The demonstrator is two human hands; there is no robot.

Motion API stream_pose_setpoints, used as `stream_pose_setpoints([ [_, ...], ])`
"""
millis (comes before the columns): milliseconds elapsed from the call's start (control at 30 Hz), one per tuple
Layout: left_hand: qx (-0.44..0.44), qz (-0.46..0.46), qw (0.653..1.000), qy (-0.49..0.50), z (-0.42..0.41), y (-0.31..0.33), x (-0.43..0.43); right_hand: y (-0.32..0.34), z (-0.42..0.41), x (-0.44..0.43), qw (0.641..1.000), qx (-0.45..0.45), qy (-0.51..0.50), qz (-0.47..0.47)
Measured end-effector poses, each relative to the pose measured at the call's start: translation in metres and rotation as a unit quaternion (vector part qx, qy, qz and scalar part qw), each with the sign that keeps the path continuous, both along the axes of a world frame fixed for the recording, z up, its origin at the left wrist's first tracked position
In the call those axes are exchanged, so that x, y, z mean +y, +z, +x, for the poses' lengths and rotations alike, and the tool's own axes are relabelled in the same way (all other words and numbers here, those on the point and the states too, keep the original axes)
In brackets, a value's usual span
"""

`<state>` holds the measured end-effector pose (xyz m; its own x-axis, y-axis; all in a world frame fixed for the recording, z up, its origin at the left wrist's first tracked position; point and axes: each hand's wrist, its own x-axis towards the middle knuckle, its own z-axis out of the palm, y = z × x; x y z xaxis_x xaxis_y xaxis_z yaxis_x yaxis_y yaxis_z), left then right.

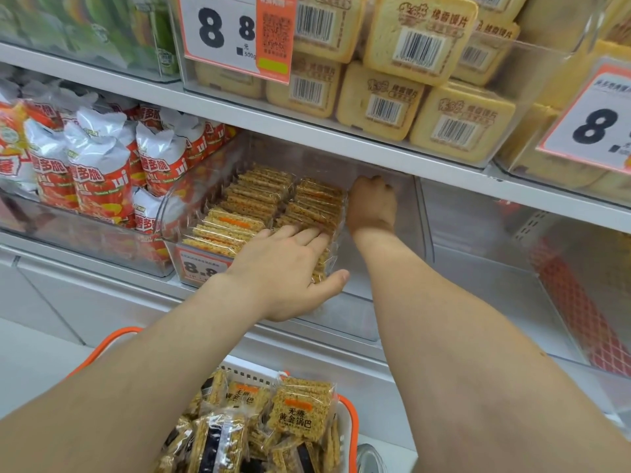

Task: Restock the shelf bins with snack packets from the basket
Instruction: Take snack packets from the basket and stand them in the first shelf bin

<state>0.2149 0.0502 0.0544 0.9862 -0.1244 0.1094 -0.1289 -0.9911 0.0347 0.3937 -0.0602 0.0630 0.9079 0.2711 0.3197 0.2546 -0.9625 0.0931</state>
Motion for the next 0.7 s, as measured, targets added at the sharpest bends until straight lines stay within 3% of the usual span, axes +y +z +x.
stream_pose_setpoints([
  [200,0.013,0.007,1.0,0.006,-0.001,0.002,0.0,0.001,-0.011,-0.005,0.989,0.062,-0.031,0.133],
  [433,0.003,-0.022,1.0,0.02,-0.019,0.011,0.006,0.007,-0.047,-0.001,0.986,0.154,-0.003,0.068],
  [700,-0.139,-0.082,0.985,0.055,-0.068,0.017,0.017,0.056,-0.137,0.0,0.988,0.05,0.145,0.022],
])
